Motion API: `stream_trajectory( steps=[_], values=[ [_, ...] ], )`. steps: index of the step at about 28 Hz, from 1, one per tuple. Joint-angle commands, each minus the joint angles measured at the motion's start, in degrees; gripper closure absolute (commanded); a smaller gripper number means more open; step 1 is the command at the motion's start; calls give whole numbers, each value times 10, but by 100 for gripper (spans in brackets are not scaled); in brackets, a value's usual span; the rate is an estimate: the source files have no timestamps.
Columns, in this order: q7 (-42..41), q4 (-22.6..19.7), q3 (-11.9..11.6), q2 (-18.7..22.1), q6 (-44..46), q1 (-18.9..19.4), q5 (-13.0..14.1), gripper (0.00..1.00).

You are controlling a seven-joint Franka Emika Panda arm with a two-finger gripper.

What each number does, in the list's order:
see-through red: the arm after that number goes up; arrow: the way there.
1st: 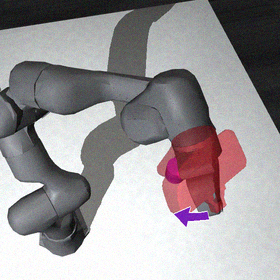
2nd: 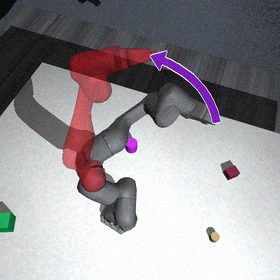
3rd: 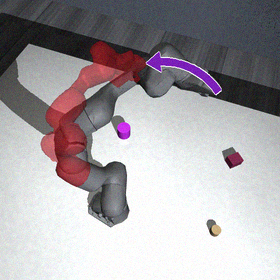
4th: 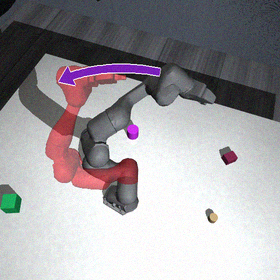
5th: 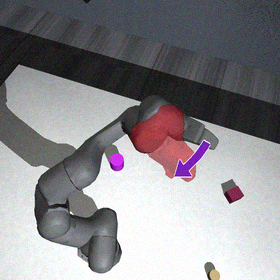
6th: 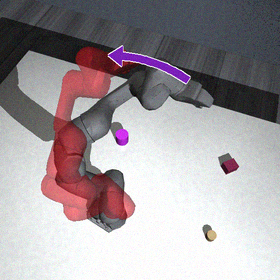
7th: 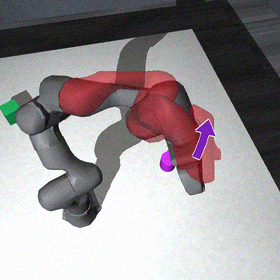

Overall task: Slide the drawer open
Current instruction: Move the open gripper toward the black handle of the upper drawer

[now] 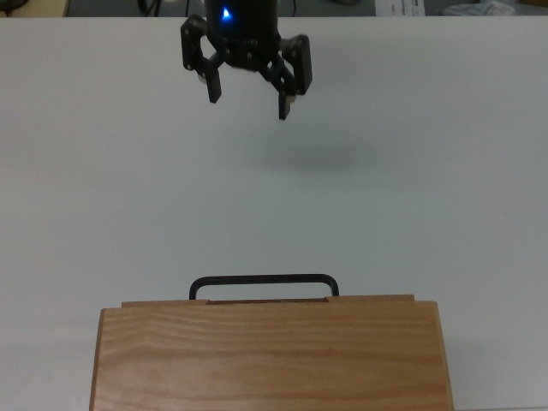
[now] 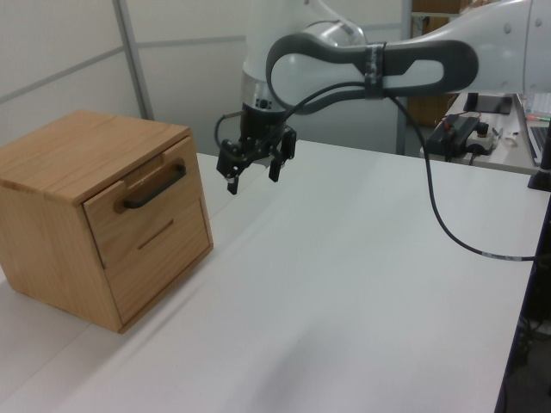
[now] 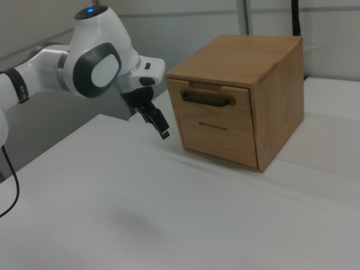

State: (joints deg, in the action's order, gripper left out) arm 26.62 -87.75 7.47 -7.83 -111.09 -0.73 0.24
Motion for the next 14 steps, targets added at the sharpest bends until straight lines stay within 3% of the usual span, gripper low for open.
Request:
stream_trajectory(
  steps=[1,3,4,10,14],
  values=[
    [126,-8,-2,-10,-57,0,8,0],
    [187,-9,-2,-12,-78,2,6,0],
    [261,-6,-2,-21,-100,1,1,0],
    [480,13,1,-45,-130,2,-44,0],
    [552,28,4,-65,-160,6,-44,2]
  ],
)
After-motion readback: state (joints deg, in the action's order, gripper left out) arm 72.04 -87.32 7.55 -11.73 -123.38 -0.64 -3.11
